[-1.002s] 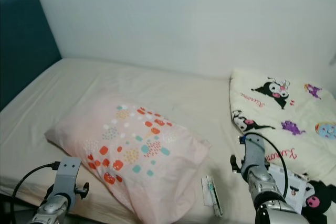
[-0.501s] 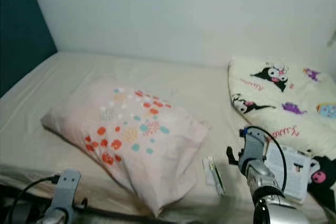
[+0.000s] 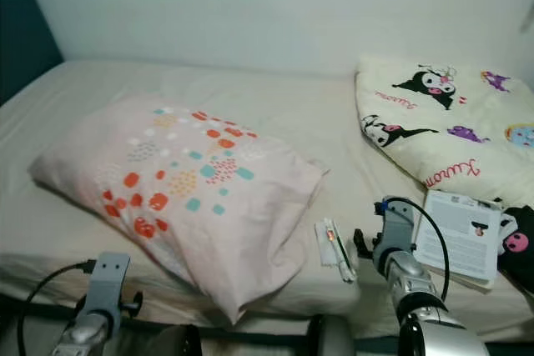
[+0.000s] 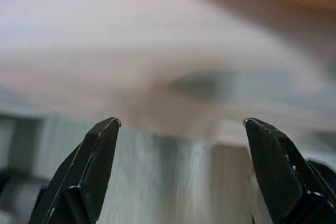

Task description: Clean up the room

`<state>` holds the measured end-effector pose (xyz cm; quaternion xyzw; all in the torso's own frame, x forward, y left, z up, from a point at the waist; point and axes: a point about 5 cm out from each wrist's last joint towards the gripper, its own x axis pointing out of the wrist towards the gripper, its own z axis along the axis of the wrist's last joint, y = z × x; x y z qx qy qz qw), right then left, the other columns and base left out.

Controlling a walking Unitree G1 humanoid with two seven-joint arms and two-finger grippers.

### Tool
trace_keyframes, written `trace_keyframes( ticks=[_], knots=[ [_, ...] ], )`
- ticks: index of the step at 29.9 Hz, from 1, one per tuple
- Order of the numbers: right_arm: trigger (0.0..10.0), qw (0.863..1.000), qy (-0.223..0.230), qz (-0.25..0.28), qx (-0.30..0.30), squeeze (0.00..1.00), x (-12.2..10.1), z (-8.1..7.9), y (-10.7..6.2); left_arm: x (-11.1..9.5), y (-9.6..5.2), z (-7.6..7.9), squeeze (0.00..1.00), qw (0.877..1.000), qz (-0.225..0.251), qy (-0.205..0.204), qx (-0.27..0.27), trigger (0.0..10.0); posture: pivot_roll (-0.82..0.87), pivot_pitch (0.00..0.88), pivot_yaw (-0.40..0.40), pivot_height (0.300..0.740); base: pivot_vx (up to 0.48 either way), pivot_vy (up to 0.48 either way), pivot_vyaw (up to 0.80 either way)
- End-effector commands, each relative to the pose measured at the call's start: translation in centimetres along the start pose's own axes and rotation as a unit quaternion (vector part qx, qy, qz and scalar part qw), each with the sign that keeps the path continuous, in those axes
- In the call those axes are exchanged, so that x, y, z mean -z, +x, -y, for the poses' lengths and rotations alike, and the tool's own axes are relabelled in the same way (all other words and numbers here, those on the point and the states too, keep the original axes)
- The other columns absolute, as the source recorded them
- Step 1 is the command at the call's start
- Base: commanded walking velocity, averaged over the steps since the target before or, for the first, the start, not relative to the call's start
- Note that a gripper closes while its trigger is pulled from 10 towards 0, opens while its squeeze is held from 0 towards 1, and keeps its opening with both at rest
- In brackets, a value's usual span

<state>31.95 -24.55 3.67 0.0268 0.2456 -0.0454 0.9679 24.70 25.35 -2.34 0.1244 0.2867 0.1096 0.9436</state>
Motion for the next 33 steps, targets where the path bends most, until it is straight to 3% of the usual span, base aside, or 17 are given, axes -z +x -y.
trace_keyframes(
  ticks=[1, 6, 11, 20, 25, 27, 30, 33],
  knots=[
    [10.0, 1.0, 0.003, 0.013, -0.008, 0.0, -0.4, -0.4, 0.1, 0.1, 0.0, -0.6, 0.0, 1.0, 0.001, 0.005, -0.008, 10.0, -0.02, 0.021, -0.031, 0.52, 0.0, 0.0, 0.0],
    [10.0, 0.999, 0.015, 0.027, -0.028, 0.0, -0.7, -1.4, 0.3, 0.7, -0.3, -0.8, 0.0, 1.0, 0.001, 0.015, -0.006, 10.0, 0.0, 0.048, -0.021, 0.5, 0.0, 0.0, 0.0],
    [10.0, 0.991, 0.043, 0.071, -0.106, 0.0, -2.3, -4.1, 0.6, 2.0, -0.9, -1.5, 0.0, 0.999, -0.001, 0.041, -0.004, 10.0, 0.02, 0.088, -0.004, 0.478, 0.0, 0.0, 0.0],
    [10.0, 0.981, 0.086, 0.115, -0.129, 0.0, -4.9, -6.1, 0.9, 2.7, -1.4, -2.1, 0.0, 0.999, 0.001, 0.052, -0.004, 10.0, 0.03, 0.13, 0.007, 0.478, 0.0, 0.0, 0.0],
    [10.0, 0.987, 0.012, 0.048, -0.151, 0.0, -2.9, -8.9, 1.0, 2.9, -1.5, -1.8, 0.0, 0.998, 0.001, 0.057, 0.0, 10.0, 0.04, 0.148, 0.009, 0.478, 0.0, 0.0, 0.0],
    [10.0, 0.985, 0.004, 0.038, -0.171, 0.0, -2.4, -10.3, 0.9, 3.1, -1.7, -1.7, 0.0, 0.998, 0.002, 0.063, 0.004, 10.0, 0.05, 0.162, 0.008, 0.478, 0.0, 0.0, 0.0],
    [10.0, 0.983, -0.005, 0.031, -0.181, 0.0, -2.3, -11.3, 0.9, 3.2, -1.8, -1.6, 0.0, 0.998, 0.004, 0.067, 0.007, 10.0, 0.05, 0.167, 0.007, 0.478, 0.0, 0.0, 0.0],
    [10.0, 0.984, -0.049, 0.003, -0.17, 0.0, -1.8, -11.9, 0.9, 3.4, -1.9, -1.6, 0.0, 0.998, 0.005, 0.068, 0.007, 10.0, 0.06, 0.169, 0.006, 0.478, 0.0, 0.0, 0.0]
  ],
)
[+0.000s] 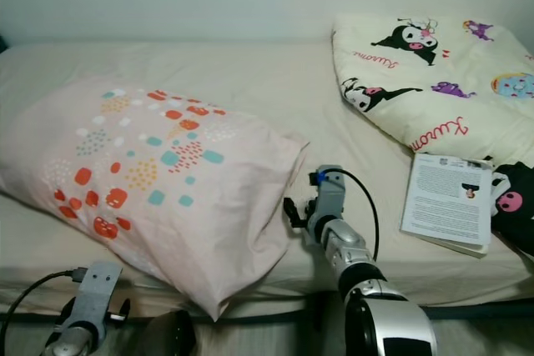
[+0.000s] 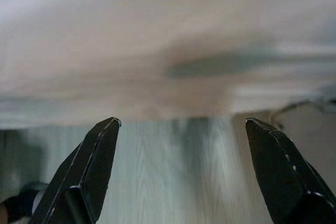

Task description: Clean up the room

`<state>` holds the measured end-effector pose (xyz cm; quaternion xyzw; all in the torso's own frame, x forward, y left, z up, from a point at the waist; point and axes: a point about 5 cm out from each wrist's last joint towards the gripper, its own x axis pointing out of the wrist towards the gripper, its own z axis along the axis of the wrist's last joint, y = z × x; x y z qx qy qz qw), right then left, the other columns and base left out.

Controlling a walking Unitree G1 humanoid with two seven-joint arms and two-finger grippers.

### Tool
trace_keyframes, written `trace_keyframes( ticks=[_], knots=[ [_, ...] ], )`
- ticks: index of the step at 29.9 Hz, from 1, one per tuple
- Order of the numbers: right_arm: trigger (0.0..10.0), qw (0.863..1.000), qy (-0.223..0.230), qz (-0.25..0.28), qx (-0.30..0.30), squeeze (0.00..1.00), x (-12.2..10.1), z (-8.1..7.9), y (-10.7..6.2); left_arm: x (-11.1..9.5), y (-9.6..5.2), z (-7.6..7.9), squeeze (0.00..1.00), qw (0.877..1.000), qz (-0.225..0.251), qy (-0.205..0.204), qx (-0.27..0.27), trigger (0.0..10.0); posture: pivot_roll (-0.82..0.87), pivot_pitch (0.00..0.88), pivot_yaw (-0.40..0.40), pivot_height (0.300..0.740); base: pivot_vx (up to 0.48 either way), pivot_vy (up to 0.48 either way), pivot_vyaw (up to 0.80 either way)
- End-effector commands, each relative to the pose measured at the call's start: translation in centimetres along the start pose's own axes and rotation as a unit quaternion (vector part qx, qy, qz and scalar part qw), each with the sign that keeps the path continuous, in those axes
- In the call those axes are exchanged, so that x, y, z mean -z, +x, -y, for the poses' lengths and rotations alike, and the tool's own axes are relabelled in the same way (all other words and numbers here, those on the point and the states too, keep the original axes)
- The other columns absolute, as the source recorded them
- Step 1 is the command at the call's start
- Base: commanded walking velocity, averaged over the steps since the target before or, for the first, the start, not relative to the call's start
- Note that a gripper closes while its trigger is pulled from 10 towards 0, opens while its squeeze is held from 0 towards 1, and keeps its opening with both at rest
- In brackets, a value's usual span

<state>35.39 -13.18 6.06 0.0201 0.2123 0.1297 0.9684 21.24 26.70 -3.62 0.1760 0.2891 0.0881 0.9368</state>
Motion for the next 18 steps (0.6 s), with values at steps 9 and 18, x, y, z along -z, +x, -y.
trace_keyframes(
  ticks=[9, 18],
  knots=[
    [10.0, 0.992, -0.076, -0.092, 0.047, 0.0, 2.4, -0.3, -0.1, 0.6, -0.3, -0.4, 0.0, 1.0, -0.006, 0.012, -0.001, 10.0, 0.05, 0.164, -0.007, 0.478, 0.0, 0.0, 0.0],
    [10.0, 0.987, -0.082, -0.118, 0.071, 0.0, 3.0, 0.8, -0.5, 0.5, -0.2, -0.2, 0.0, 1.0, -0.009, 0.011, 0.001, 10.0, 0.04, 0.151, -0.01, 0.478, 0.0, 0.0, 0.0]
  ],
)
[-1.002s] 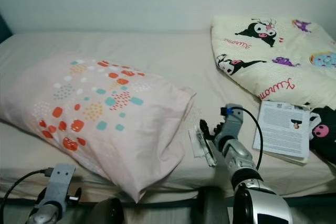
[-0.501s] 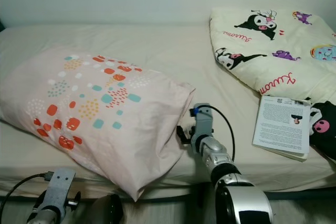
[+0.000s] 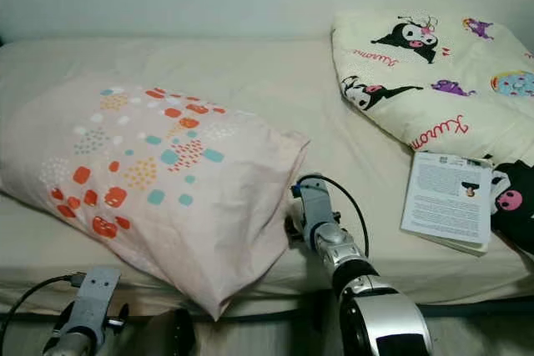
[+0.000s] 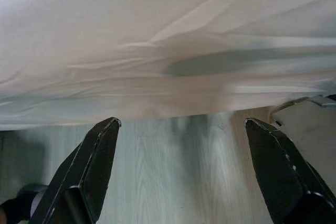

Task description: Clean up the room

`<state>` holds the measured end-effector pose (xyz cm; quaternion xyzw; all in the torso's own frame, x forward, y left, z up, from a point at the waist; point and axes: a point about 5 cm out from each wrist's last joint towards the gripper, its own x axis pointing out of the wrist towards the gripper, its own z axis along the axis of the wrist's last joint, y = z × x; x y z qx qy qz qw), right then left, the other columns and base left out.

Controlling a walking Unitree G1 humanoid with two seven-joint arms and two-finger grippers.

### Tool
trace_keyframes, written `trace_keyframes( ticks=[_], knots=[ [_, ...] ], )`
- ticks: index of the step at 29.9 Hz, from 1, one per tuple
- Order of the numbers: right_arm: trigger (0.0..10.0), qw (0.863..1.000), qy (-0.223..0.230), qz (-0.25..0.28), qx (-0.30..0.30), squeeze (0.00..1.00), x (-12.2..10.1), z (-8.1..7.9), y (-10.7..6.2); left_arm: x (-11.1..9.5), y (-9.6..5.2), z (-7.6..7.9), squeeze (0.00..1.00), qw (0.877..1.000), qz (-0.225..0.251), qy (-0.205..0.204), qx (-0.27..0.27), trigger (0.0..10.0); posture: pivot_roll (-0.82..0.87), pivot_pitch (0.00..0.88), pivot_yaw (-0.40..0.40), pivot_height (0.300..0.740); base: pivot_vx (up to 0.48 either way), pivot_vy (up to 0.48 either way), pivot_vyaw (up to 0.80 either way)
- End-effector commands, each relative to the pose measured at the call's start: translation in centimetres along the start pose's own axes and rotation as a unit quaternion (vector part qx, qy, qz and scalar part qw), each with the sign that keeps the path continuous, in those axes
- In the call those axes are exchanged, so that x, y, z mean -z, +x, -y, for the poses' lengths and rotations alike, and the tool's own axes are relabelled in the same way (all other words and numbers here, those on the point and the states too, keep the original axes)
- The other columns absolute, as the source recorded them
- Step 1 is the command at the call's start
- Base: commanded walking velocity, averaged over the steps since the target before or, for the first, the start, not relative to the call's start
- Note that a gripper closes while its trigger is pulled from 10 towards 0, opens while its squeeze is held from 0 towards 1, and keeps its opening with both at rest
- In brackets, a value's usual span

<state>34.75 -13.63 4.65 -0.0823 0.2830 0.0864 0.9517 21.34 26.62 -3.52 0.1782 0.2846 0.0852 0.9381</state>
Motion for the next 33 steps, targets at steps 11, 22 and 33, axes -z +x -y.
trace_keyframes(
  ticks=[11, 22, 33],
  knots=[
    [0.0, 0.998, 0.011, -0.048, 0.04, 0.0, 2.4, 2.0, -0.4, 0.3, 0.1, 0.8, 0.0, 1.0, -0.023, 0.005, 0.006, 10.0, 0.02, 0.095, -0.021, 0.478, 0.0, 0.0, 0.0],
    [0.0, 0.997, 0.04, -0.042, 0.053, 0.0, 2.6, 3.2, -0.7, -0.3, 0.5, 1.6, 0.0, 0.999, -0.036, -0.004, 0.008, 10.0, 0.0, 0.024, -0.039, 0.478, 0.0, 0.0, 0.0],
    [0.0, 0.985, 0.153, 0.074, 0.03, 0.0, -0.9, 4.5, -0.8, -0.5, 1.0, 1.0, 0.0, 0.995, -0.073, -0.043, -0.051, 10.0, -0.02, 0.0, -0.041, 0.488, 0.0, 0.0, 0.0]
  ],
)
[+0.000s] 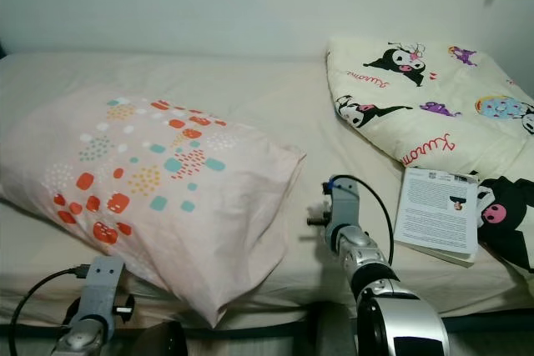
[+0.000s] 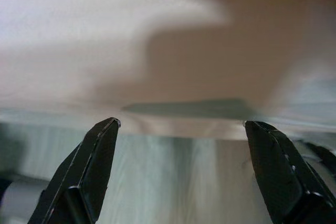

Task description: Clean up the room

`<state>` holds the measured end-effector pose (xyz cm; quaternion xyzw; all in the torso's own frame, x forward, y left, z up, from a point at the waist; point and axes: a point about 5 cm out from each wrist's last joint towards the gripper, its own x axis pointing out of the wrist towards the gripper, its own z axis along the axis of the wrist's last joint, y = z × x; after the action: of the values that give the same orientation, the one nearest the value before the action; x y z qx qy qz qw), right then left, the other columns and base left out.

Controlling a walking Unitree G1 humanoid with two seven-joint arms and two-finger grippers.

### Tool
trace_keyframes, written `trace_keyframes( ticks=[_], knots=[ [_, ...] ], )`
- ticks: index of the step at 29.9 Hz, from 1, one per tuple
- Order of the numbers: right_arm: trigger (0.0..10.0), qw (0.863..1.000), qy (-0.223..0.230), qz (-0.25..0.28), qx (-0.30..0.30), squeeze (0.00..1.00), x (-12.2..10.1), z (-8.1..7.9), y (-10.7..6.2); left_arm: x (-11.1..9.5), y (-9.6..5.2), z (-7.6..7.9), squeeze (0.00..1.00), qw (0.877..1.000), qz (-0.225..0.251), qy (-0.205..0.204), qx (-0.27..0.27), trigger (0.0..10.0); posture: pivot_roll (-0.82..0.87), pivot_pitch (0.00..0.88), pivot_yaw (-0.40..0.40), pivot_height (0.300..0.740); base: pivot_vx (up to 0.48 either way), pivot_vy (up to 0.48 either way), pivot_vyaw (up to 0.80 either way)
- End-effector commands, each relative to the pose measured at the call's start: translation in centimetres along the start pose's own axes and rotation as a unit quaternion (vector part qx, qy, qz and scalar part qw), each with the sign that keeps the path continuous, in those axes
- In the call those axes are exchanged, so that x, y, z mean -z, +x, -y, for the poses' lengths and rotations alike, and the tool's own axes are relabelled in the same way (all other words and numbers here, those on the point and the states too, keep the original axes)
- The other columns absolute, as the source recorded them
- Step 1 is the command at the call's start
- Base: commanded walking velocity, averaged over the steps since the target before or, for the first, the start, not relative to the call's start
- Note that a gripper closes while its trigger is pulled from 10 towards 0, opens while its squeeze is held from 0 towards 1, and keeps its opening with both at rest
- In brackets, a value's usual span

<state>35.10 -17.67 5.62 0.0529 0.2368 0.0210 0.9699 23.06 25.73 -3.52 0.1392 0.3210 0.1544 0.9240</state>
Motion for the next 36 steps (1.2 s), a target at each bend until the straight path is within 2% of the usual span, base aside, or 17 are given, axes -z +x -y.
trace_keyframes(
  ticks=[1, 3, 8, 9, 12, 17, 19, 26, 36],
  knots=[
    [0.0, 0.999, 0.016, 0.027, -0.003, 0.0, -1.2, 0.3, 0.0, 1.0, -0.2, -0.1, 0.0, 0.999, -0.029, 0.02, -0.008, 10.0, -0.02, 0.0, -0.04, 0.493, 0.0, 0.0, 0.0],
    [0.0, 0.999, 0.018, 0.03, 0.001, 0.0, -1.3, 0.5, 0.0, 1.4, -0.3, -0.2, 0.0, 0.999, -0.041, 0.025, -0.012, 10.0, -0.03, 0.0, -0.038, 0.498, 0.0, 0.0, 0.0],
    [0.0, 0.999, 0.024, 0.033, 0.013, 0.0, -1.2, 1.4, -0.2, 4.7, -1.3, -0.8, 0.0, 0.99, -0.12, 0.062, -0.029, 10.0, -0.03, 0.0, -0.039, 0.523, -0.451, 0.0, 0.0],
    [0.0, 0.999, 0.024, 0.033, 0.013, 0.0, -1.2, 1.4, -0.2, 4.7, -1.3, -0.8, 0.0, 0.99, -0.12, 0.062, -0.029, 10.0, -0.03, 0.0, -0.039, 0.523, -0.337, 0.0, 0.0],
    [0.0, 0.999, 0.027, 0.038, 0.009, 0.0, -1.3, 1.5, -0.2, 6.9, -2.2, -1.3, 0.0, 0.983, -0.17, 0.052, -0.039, 10.0, -0.03, 0.0, -0.045, 0.538, 0.0, 0.0, 0.0],
    [0.0, 0.999, 0.028, 0.044, 0.005, 0.0, -1.5, 1.4, -0.2, 7.6, -2.6, -1.2, 0.0, 0.981, -0.185, 0.041, -0.04, 10.0, -0.03, 0.0, -0.049, 0.548, 0.0, 0.0, 0.0],
    [0.0, 0.998, 0.026, 0.055, -0.005, 0.0, -2.2, 1.0, -0.1, 8.2, -2.9, -0.7, 0.0, 0.979, -0.194, 0.054, -0.029, 10.0, -0.02, 0.0, -0.056, 0.563, 0.0, 0.0, 0.0],
    [0.0, 0.998, 0.027, 0.06, -0.013, 0.0, -2.5, 0.6, 0.0, 9.2, -3.5, -0.2, 0.0, 0.975, -0.214, 0.054, -0.018, 10.0, -0.02, 0.0, -0.059, 0.593, 0.0, 0.0, 0.0],
    [0.0, 0.998, 0.028, 0.055, -0.017, 0.0, -1.8, 0.4, -0.1, 10.7, -4.5, 0.3, 0.0, 0.966, -0.239, 0.096, 0.019, 10.0, -0.02, 0.0, -0.042, 0.638, -0.298, 0.0, 0.0]
  ],
)
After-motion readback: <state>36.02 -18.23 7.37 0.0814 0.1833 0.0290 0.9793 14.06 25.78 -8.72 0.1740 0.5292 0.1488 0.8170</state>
